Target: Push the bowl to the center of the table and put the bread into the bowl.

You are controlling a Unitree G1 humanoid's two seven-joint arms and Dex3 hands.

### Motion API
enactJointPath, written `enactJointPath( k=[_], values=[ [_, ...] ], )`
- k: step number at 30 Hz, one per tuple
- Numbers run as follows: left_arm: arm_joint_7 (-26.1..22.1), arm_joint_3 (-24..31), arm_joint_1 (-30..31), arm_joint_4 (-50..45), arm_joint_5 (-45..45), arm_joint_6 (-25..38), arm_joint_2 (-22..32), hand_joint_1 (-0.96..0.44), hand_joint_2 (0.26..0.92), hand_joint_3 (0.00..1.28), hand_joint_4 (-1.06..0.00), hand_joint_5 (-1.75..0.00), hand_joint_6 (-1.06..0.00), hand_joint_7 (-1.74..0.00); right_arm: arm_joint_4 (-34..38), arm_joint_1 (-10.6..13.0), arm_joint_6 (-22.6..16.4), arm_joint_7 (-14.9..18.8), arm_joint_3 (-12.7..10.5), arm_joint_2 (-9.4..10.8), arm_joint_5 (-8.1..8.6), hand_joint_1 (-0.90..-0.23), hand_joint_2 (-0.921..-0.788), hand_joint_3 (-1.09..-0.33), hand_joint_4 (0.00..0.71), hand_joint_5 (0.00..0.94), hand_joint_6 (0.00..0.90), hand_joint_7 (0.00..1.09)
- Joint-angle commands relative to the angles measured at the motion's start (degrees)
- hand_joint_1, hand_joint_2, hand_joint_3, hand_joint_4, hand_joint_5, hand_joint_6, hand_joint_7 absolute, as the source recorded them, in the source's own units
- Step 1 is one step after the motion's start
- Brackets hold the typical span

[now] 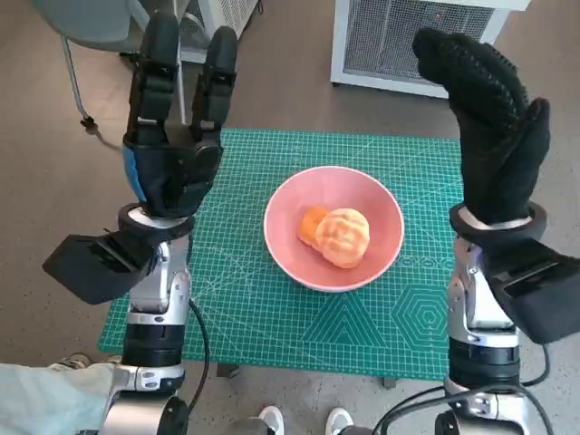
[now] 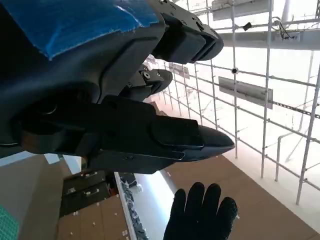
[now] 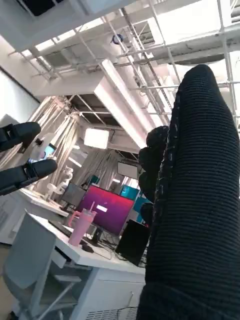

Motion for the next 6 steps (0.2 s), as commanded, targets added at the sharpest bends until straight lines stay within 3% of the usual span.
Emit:
enactJointPath(
  k=[1, 6],
  values=[
    [0.01, -0.76, 0.37, 0.12, -0.21, -0.1, -0.49, -0.03, 0.921, 0.12, -0.31, -0.03, -0.4, -0.02, 0.9, 0.41, -0.18, 0.03, -0.14, -0.54, -0.12, -0.528, -0.921, -0.717, 0.329, 0.016, 0.012, 0.69],
    [-0.15, -1.36, 0.88, 0.27, 0.02, -0.69, -0.7, -0.04, 0.921, 0.13, -0.32, -0.03, -0.4, -0.02, 1.05, 0.67, -0.53, -0.12, -0.11, -0.46, -0.19, -0.526, -0.921, -0.719, 0.329, 0.015, 0.01, 0.68]
  ],
)
